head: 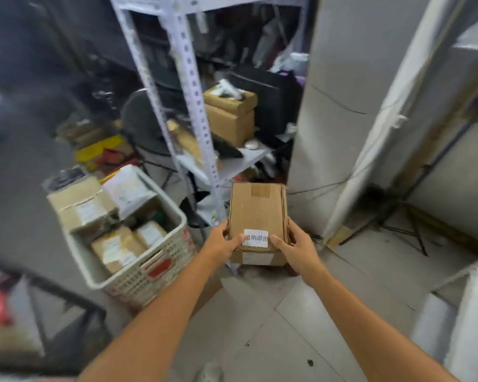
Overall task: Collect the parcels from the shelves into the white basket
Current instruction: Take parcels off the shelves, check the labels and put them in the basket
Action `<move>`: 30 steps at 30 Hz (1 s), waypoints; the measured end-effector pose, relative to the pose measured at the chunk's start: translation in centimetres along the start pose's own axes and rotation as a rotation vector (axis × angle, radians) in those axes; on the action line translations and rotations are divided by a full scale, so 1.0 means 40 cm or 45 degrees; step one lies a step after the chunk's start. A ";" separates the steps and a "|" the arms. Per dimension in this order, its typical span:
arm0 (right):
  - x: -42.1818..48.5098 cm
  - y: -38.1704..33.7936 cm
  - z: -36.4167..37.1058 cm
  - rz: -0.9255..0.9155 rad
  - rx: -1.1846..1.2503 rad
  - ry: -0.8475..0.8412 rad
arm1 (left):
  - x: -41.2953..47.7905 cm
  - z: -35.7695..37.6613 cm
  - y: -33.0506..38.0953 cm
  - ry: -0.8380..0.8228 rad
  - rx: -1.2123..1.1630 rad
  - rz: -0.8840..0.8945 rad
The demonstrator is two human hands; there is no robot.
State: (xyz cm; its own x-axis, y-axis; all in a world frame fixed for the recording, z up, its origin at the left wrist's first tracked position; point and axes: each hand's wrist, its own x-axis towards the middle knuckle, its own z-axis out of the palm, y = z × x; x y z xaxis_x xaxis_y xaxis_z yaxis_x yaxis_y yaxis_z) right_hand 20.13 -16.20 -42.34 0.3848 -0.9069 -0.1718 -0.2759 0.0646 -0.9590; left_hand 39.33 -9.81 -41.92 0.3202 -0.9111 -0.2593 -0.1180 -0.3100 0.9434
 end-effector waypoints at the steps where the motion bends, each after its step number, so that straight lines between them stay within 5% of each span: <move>1: 0.002 -0.005 0.032 -0.018 -0.023 -0.047 | -0.025 -0.029 -0.012 0.049 -0.028 -0.027; 14: 0.134 -0.136 0.543 -0.132 -0.098 -0.612 | -0.143 -0.481 -0.153 0.608 -0.168 -0.128; 30: 0.643 -0.093 1.012 0.008 -0.295 -0.784 | 0.313 -0.870 -0.443 0.627 -0.396 -0.284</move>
State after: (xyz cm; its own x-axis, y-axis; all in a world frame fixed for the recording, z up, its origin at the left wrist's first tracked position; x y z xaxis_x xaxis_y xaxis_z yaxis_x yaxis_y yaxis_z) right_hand 66.70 -22.93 -52.30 0.7972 -0.4982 -0.3409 -0.4361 -0.0848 -0.8959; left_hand 78.13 -6.28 -54.68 0.7103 -0.5784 -0.4012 0.2571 -0.3173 0.9128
